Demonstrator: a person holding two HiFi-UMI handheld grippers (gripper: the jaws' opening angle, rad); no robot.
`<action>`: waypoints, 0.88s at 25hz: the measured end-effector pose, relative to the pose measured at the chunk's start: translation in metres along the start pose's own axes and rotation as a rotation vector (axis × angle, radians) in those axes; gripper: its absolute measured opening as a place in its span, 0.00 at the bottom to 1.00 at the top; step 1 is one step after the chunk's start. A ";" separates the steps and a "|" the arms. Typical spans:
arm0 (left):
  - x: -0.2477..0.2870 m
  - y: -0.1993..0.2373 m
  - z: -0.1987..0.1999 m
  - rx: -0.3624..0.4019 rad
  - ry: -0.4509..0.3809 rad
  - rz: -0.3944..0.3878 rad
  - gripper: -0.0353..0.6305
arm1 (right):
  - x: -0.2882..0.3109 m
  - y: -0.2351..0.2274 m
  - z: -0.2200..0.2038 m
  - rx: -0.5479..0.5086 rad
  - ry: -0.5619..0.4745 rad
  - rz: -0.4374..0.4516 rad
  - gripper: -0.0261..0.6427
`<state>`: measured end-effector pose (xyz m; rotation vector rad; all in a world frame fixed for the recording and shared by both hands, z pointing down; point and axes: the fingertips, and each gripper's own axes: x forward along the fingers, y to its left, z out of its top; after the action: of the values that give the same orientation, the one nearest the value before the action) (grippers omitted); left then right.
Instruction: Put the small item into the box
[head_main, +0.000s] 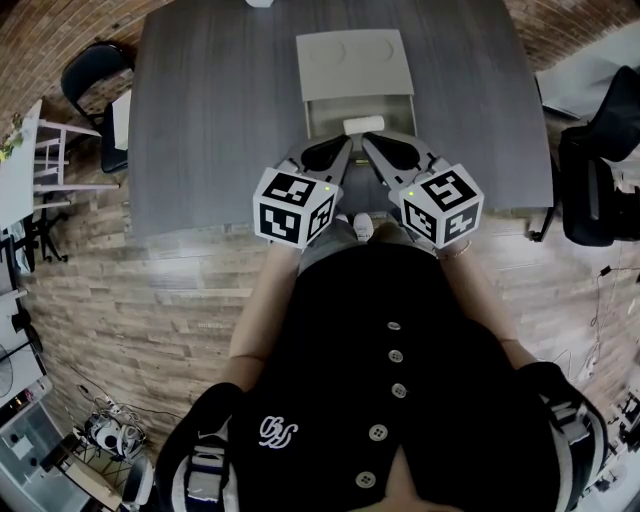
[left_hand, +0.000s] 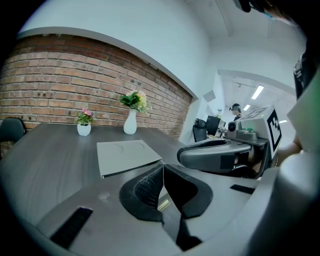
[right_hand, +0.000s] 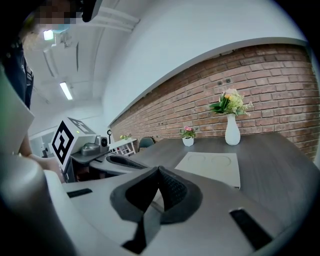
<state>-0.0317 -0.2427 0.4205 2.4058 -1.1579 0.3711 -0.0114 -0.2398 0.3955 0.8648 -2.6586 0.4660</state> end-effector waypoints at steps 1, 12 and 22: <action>0.000 0.000 0.000 -0.001 0.000 0.000 0.08 | 0.000 0.001 -0.001 -0.001 0.003 0.002 0.04; 0.001 -0.002 -0.005 -0.003 0.029 0.012 0.08 | 0.000 0.005 -0.009 -0.003 0.025 0.008 0.04; -0.003 -0.003 -0.008 -0.006 0.029 0.015 0.08 | -0.001 0.009 -0.008 -0.005 0.020 0.018 0.04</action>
<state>-0.0317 -0.2355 0.4257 2.3798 -1.1640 0.4054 -0.0148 -0.2295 0.4001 0.8310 -2.6499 0.4695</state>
